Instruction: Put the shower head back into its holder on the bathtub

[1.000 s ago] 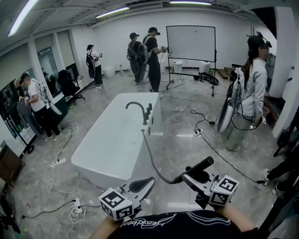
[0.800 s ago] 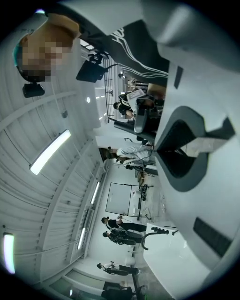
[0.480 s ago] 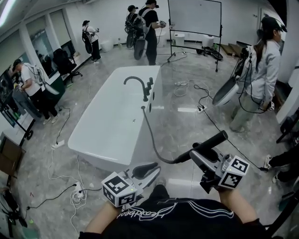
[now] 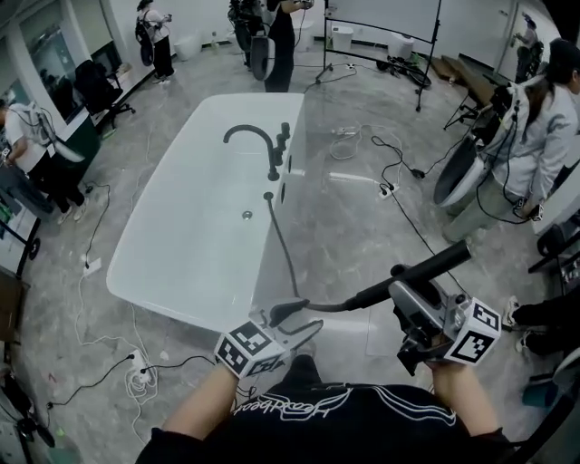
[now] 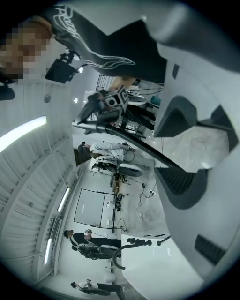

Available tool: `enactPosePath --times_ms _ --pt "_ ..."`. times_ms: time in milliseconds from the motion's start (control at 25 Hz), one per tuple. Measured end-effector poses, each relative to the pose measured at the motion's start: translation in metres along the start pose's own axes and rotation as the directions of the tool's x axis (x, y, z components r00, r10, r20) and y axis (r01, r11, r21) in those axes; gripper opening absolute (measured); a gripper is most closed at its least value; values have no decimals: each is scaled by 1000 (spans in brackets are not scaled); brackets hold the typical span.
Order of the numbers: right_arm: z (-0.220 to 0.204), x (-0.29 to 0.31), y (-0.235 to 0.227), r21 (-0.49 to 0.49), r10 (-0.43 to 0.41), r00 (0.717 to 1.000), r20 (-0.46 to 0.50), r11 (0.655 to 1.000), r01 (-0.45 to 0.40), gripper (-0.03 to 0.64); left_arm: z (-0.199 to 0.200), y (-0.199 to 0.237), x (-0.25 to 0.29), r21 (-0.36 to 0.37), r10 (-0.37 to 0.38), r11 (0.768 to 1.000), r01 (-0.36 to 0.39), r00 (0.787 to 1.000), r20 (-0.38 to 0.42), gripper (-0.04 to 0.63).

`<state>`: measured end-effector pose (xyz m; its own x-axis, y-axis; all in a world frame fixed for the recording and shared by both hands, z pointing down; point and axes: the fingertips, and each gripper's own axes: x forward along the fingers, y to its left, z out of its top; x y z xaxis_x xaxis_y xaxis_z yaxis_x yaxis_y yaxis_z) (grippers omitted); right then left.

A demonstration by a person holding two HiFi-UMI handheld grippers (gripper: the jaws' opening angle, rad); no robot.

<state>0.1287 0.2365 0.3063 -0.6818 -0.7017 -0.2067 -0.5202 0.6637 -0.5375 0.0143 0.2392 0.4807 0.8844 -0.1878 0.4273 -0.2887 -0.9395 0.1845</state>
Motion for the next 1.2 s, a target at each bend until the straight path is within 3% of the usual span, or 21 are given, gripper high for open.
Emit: enactPosePath --times_ms 320,520,680,1200 --pt "34 65 -42 19 -19 1000 16 1000 19 138 -32 102 56 49 -30 998 34 996 -89 184" --pt "59 92 -56 1 -28 999 43 1000 28 138 -49 142 80 47 -97 994 103 988 -122 181" --pt "78 108 -71 -18 -51 996 74 998 53 138 -59 167 88 53 -114 991 122 985 -127 133" --pt "107 120 -79 -129 -115 990 80 984 125 138 -69 187 127 90 -152 983 163 981 -124 67"
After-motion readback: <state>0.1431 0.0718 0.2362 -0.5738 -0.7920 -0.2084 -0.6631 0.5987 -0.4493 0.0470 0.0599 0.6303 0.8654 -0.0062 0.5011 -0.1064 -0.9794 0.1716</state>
